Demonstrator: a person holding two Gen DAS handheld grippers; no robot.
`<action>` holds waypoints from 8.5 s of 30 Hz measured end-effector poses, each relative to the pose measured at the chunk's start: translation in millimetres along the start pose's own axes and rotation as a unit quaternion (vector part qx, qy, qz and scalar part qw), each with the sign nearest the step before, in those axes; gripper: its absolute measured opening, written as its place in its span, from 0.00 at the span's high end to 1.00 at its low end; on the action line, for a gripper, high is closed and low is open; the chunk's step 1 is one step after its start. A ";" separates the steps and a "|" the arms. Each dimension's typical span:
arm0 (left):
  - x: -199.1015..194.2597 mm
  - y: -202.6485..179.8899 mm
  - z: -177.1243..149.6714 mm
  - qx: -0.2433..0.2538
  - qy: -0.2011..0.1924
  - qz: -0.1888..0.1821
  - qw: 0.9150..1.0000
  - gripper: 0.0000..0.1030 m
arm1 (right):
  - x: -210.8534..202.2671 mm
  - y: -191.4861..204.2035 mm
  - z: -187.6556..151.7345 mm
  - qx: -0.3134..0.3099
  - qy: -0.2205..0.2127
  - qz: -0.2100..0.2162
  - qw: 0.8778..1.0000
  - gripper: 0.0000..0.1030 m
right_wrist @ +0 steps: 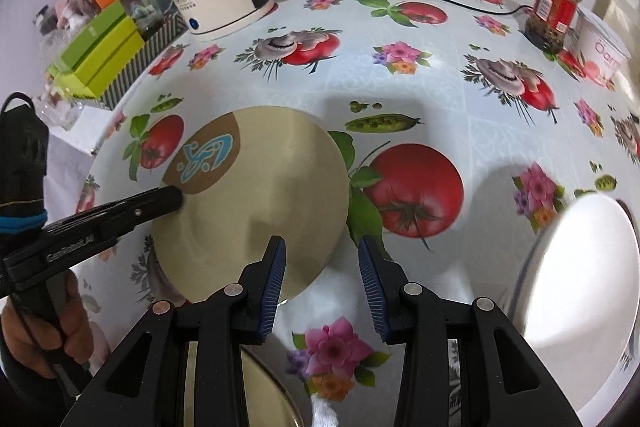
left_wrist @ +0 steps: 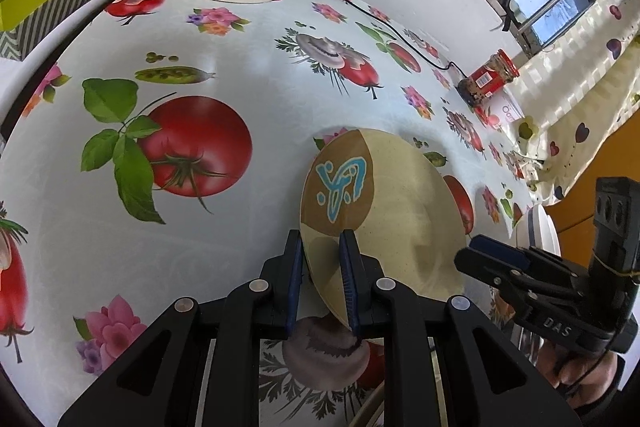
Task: Organize plates and bowls
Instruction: 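Keep carrying the upright beige plate across the table with the left gripper, then lower the held beige plate onto the stack of beige plates with the left gripper, then open the left gripper to release the plate and lift away, then move the left gripper to the rim of a white bowl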
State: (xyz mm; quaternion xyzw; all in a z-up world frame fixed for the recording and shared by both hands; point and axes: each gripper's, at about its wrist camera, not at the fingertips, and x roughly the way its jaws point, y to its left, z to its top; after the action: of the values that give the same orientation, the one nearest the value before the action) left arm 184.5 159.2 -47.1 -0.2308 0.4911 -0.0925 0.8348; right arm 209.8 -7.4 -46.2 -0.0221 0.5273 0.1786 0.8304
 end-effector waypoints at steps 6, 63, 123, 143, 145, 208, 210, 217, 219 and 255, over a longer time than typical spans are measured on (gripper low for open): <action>-1.2 1.2 -0.7 -0.002 -0.002 -0.001 1.000 0.81 | 13.0 5.1 6.7 -0.018 0.012 -0.008 1.000 0.64; -80.0 -45.1 -57.2 0.004 -0.043 0.038 0.998 0.81 | -68.1 23.4 -41.4 -0.034 -0.041 0.027 0.998 0.70; -83.7 -47.3 -147.4 -0.005 -0.021 0.101 0.995 0.78 | -61.4 14.1 -115.9 -0.034 -0.001 0.061 0.998 0.68; -82.5 -52.2 -146.8 -0.003 -0.031 0.095 0.995 0.76 | -63.8 15.0 -117.1 -0.032 -0.010 0.066 0.997 0.74; -83.4 -50.7 -146.5 -0.004 -0.035 0.098 0.995 0.76 | -63.7 11.4 -116.6 -0.027 -0.009 0.066 0.997 0.73; -92.9 -43.5 -145.5 -0.033 -0.049 0.109 0.992 0.63 | -62.6 21.9 -122.3 -0.043 -0.009 0.092 0.995 0.75; -96.3 -45.8 -145.8 -0.029 -0.054 0.109 0.992 0.63 | -68.0 21.5 -122.7 -0.044 -0.015 0.091 0.995 0.75; -110.2 -64.0 -145.9 -0.003 -0.082 0.097 0.992 0.63 | -90.7 17.5 -126.3 -0.042 -0.044 0.096 0.994 0.75; -111.9 -68.6 -145.7 0.008 -0.088 0.095 0.991 0.63 | -99.0 14.8 -129.5 -0.041 -0.054 0.095 0.993 0.75; -94.6 -170.5 -160.8 0.127 -0.069 0.025 0.989 0.63 | -166.1 -53.9 -171.3 0.024 -0.121 0.060 0.990 0.70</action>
State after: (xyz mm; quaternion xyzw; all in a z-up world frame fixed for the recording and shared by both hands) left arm 10.7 -1.5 41.5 -0.1165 0.4222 -0.1169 0.8913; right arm 15.3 -141.7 16.5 0.0516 0.4270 0.2172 0.8763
